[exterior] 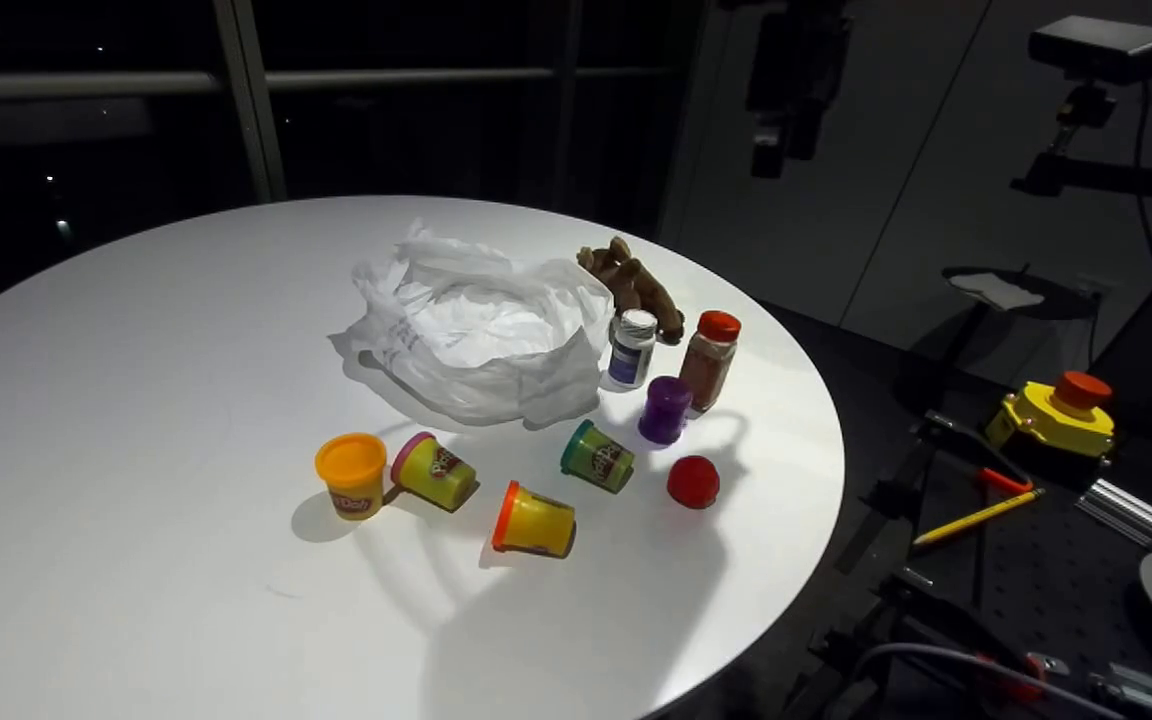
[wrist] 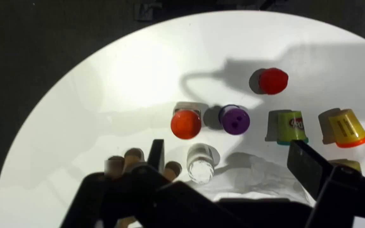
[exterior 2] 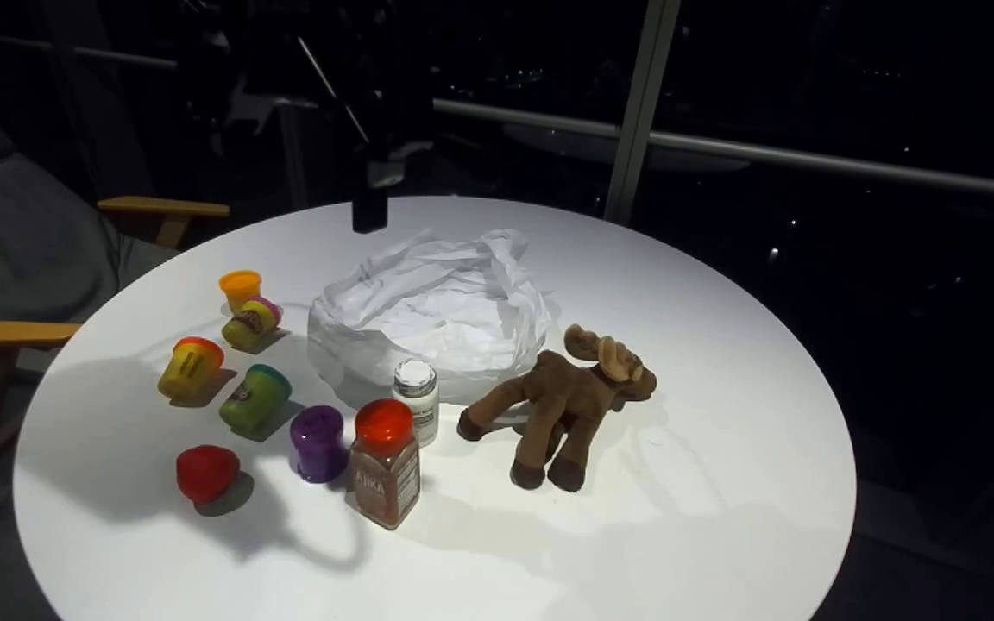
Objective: Put all the objects on the table into the plastic bag.
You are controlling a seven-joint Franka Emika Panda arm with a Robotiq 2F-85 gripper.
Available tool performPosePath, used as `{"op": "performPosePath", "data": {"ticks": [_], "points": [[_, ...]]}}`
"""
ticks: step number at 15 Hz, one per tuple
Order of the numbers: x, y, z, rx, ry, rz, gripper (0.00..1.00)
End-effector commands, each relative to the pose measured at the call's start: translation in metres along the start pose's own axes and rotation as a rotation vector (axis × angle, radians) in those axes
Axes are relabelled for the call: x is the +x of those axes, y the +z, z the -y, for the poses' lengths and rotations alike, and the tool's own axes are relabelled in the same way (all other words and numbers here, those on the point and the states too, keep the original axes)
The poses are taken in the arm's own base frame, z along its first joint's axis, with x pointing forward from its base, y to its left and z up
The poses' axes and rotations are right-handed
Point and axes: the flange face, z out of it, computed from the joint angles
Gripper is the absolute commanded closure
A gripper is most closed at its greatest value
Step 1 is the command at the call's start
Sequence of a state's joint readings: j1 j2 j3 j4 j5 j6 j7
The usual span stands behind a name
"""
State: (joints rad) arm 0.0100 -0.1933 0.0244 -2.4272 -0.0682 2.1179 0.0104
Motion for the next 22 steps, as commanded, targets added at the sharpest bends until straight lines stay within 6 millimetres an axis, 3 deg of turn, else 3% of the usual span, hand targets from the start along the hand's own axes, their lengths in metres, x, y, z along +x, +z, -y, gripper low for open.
{"op": "performPosePath", "data": {"ticks": [1,6,10,16,22], "points": [[0.073,0.036,0.031,0.019,-0.059,-0.06,0.0],[0.149,0.086,0.098,0.032,-0.151,-0.12,0.0],[0.184,0.111,0.157,0.048,-0.217,-0.101,0.0],[0.21,0.15,0.222,0.027,-0.305,-0.094,0.0],[0.21,0.15,0.281,-0.032,-0.39,-0.146,0.0]]}}
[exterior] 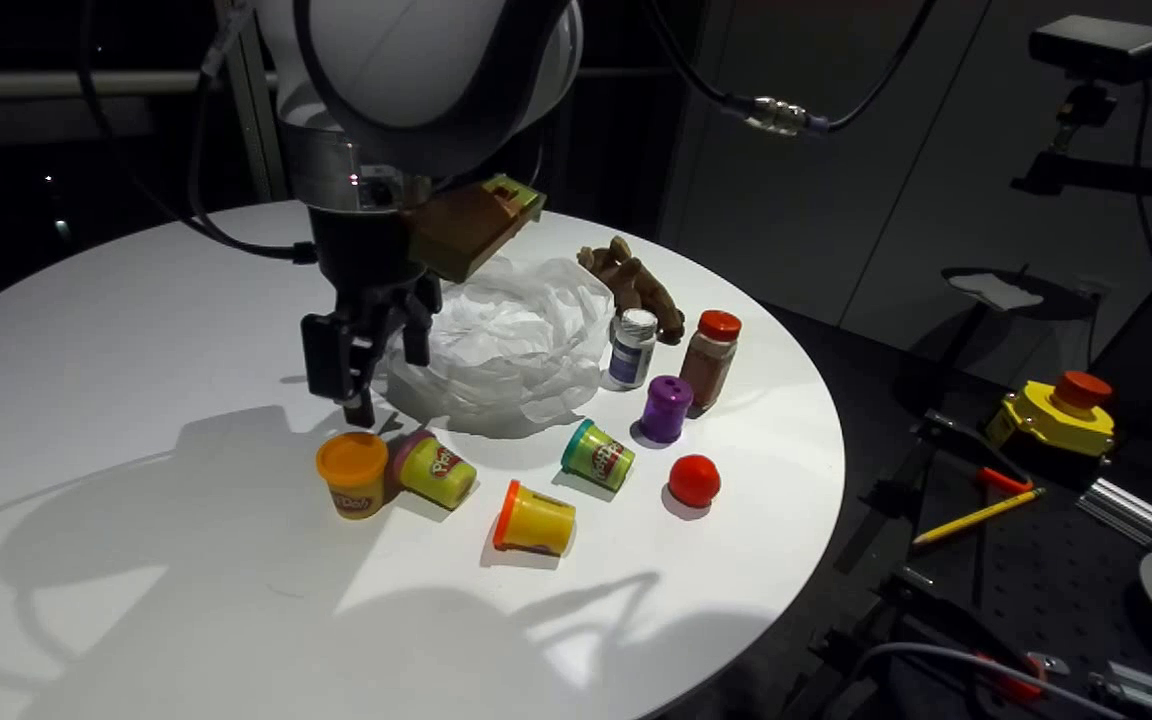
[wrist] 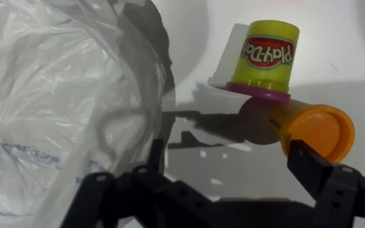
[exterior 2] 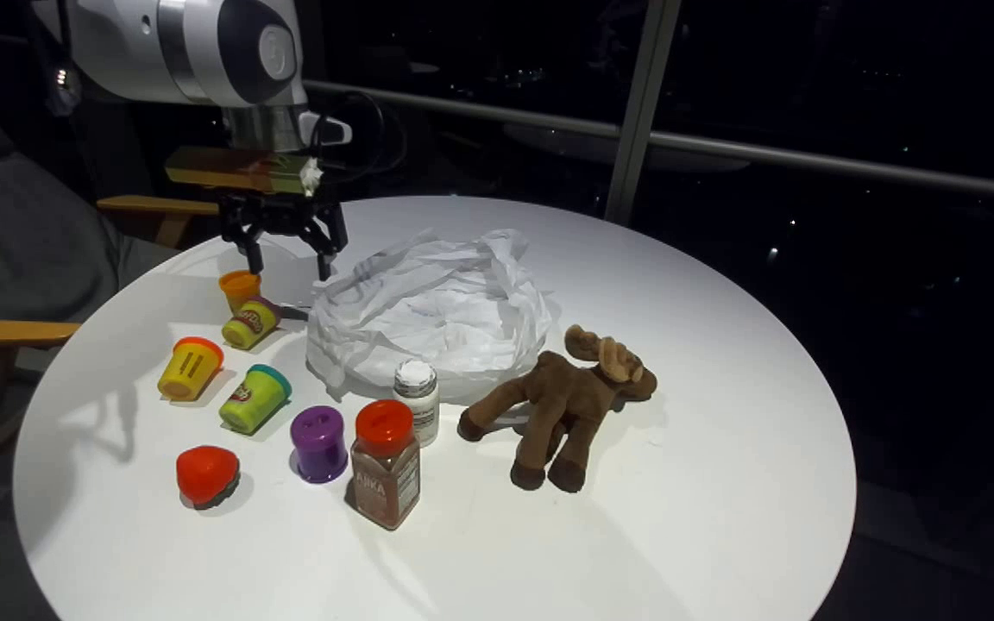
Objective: Put all the objects on the table into the plastic bag.
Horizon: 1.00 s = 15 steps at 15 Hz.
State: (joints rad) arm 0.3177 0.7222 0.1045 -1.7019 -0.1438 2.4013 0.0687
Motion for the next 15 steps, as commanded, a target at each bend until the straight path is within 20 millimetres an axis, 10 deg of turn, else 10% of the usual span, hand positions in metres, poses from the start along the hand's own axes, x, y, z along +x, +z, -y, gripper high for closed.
{"op": "performPosePath", "data": {"ticks": [1,15], "points": [[0.02,-0.008,0.028,-0.054,-0.032,-0.026,0.0],[0.019,0.013,0.057,-0.034,-0.079,0.109,0.0]]}}
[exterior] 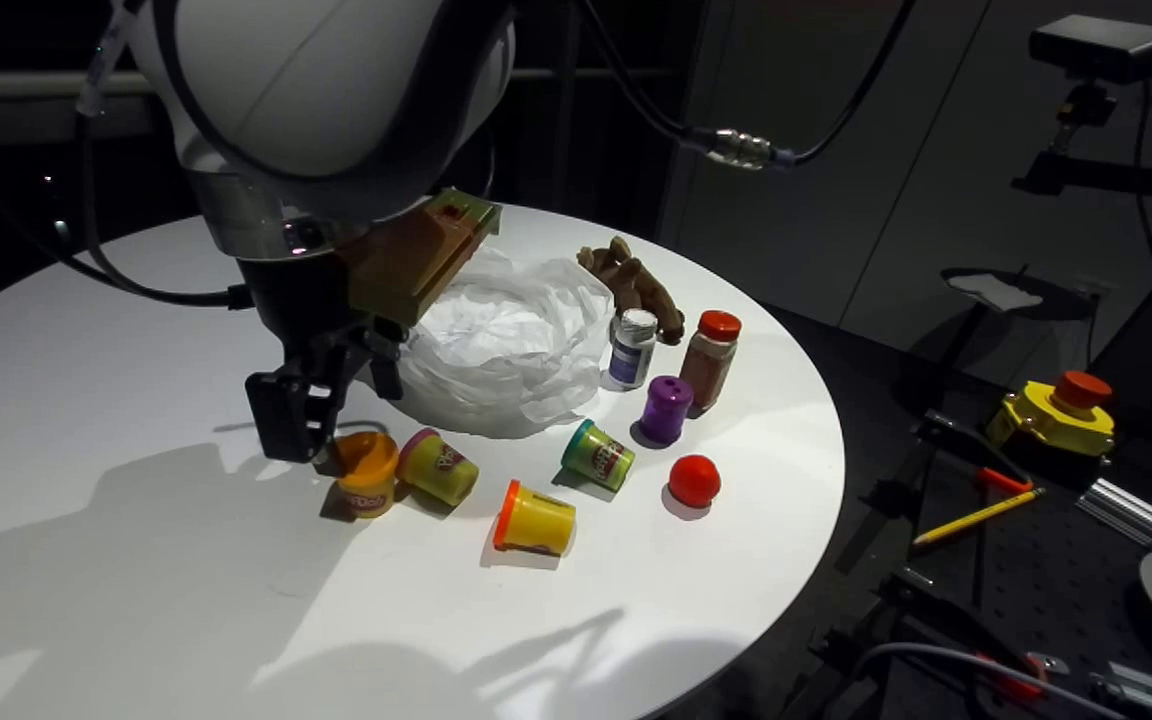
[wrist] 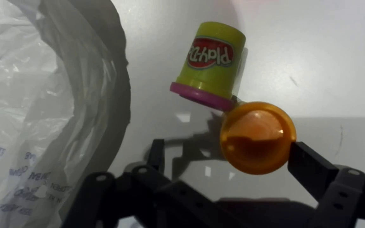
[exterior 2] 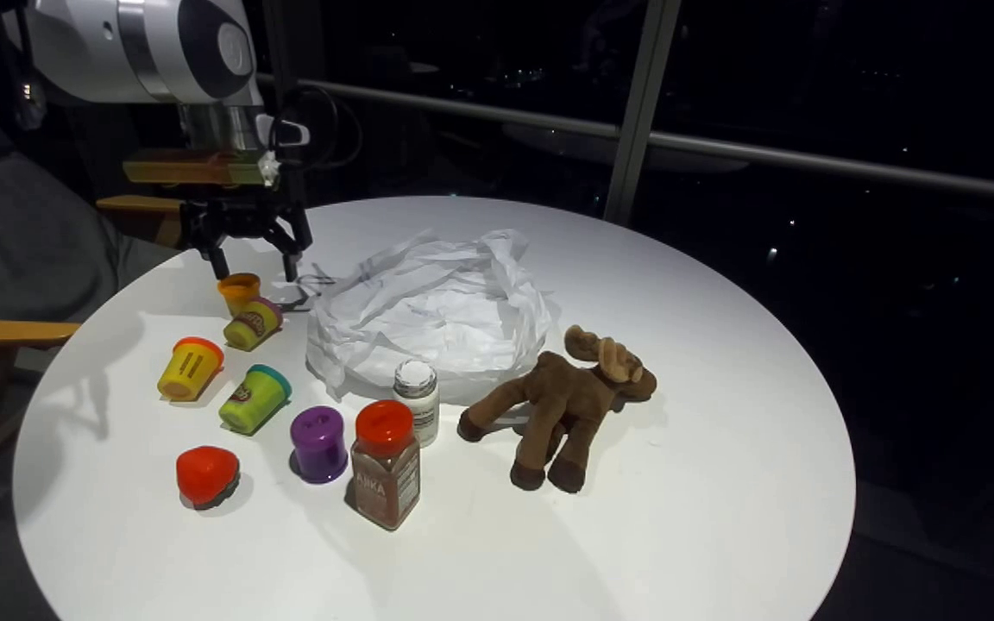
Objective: Put all the objects on the table into the plastic bag.
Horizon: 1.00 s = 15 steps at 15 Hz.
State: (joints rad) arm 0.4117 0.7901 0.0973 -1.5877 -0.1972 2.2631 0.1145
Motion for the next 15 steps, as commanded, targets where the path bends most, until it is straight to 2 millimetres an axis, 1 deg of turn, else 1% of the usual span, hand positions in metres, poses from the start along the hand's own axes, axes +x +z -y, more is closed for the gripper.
{"op": "performPosePath", "data": {"ticks": [1,4,6,11,12,13,14,15], "points": [[0.009,0.002,0.006,0.034,-0.016,0.021,0.0],[0.011,0.002,0.016,0.069,-0.022,0.013,0.0],[0.01,0.006,0.019,0.083,-0.022,0.02,0.0],[0.011,0.012,0.008,0.091,0.002,0.024,0.0],[0.012,0.011,0.006,0.085,0.009,0.018,0.08],[0.012,0.01,0.004,0.082,0.011,0.016,0.26],[0.012,0.008,0.003,0.074,0.014,0.011,0.32],[0.011,0.007,0.003,0.069,0.014,0.01,0.42]]}}
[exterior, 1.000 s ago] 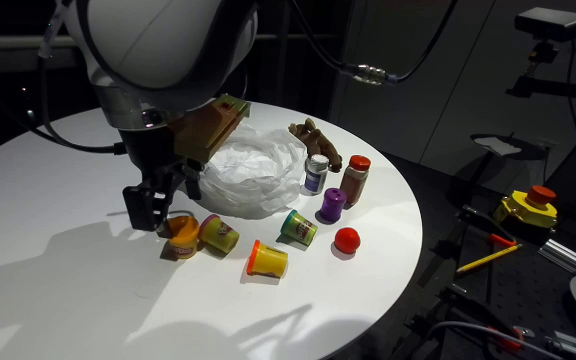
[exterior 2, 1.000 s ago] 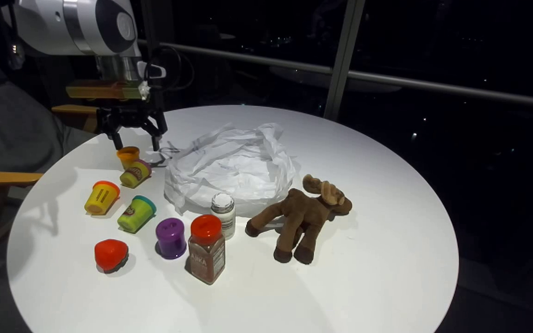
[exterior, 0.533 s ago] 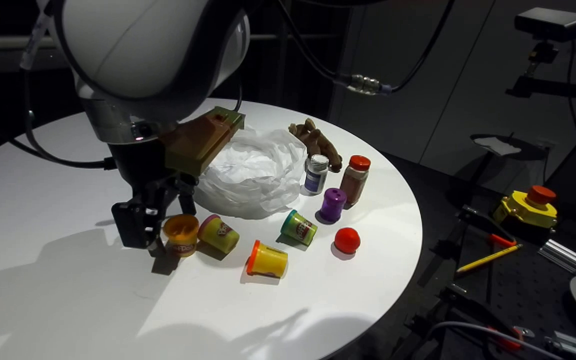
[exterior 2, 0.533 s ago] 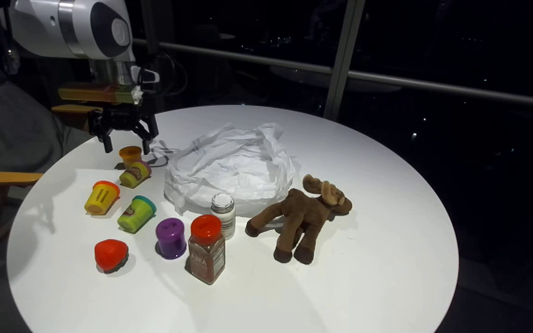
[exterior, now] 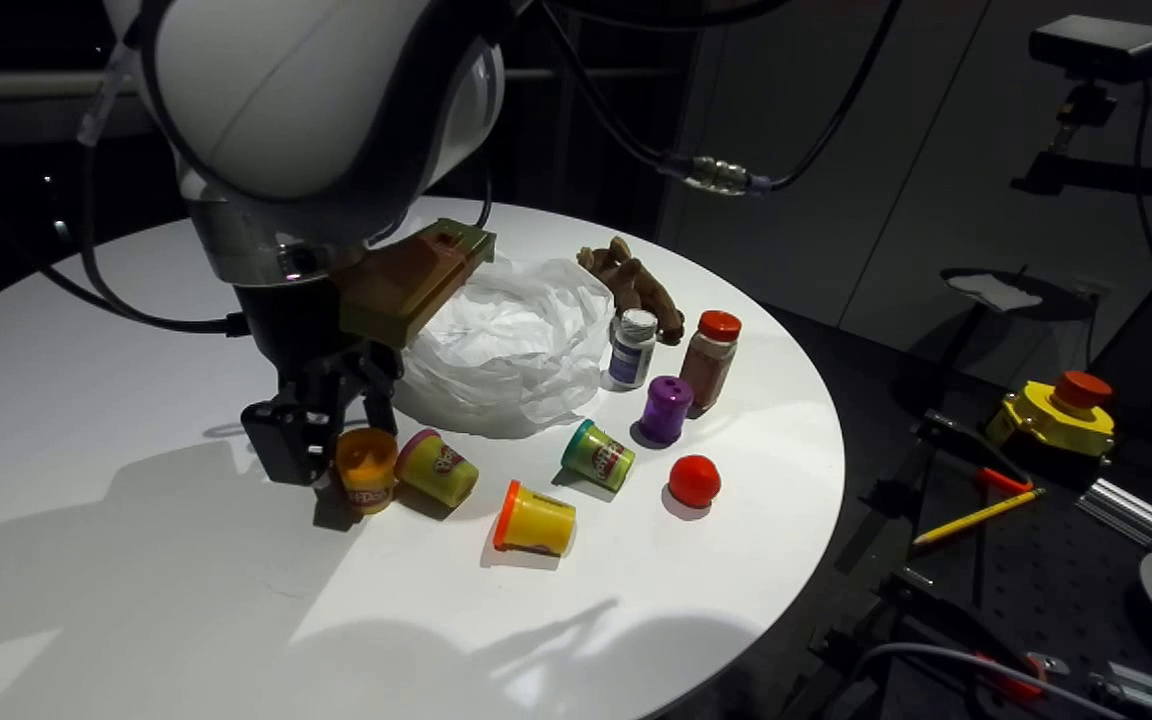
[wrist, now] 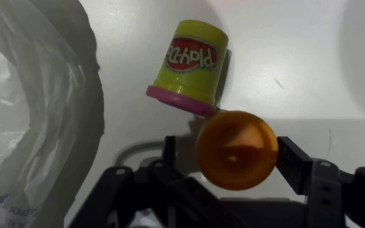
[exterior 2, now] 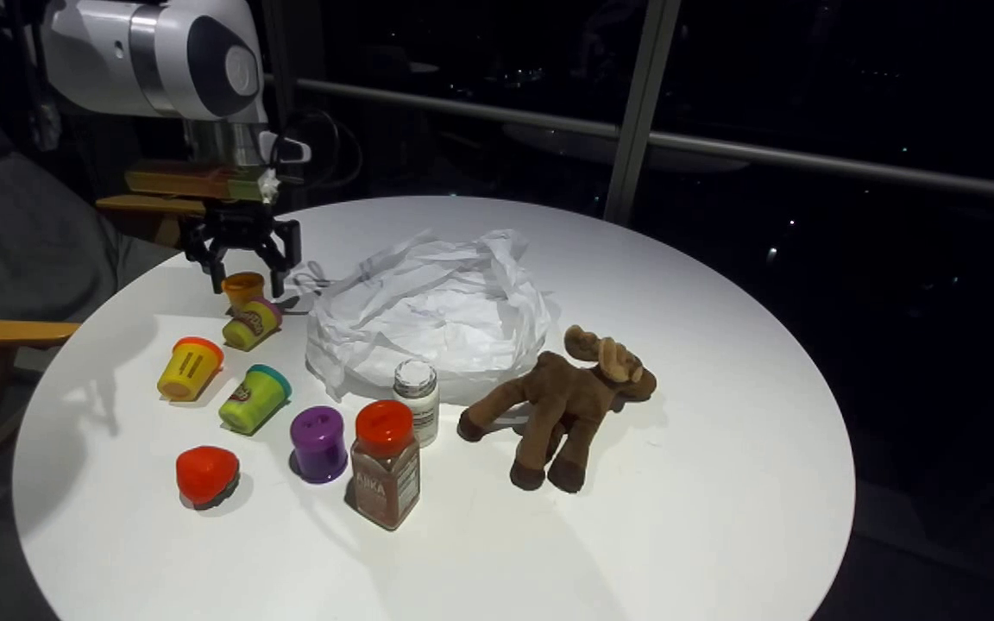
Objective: Put all the objects on the table into the plastic bag.
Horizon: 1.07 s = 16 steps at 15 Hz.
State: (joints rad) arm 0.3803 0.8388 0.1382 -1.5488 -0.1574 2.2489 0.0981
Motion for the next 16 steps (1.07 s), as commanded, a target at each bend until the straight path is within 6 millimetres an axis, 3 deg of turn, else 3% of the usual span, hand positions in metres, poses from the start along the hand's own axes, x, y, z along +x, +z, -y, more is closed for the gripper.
{"op": "performPosePath", "data": {"ticks": [1,4,7,12,16], "points": [[0.006,-0.01,-0.001,0.003,0.004,-0.014,0.49],[0.004,-0.015,0.0,-0.009,0.011,-0.021,0.71],[0.009,-0.034,0.0,-0.061,0.039,-0.049,0.74],[0.007,-0.106,-0.012,-0.167,0.113,-0.126,0.76],[-0.006,-0.162,-0.06,-0.203,0.201,-0.141,0.76]]}}
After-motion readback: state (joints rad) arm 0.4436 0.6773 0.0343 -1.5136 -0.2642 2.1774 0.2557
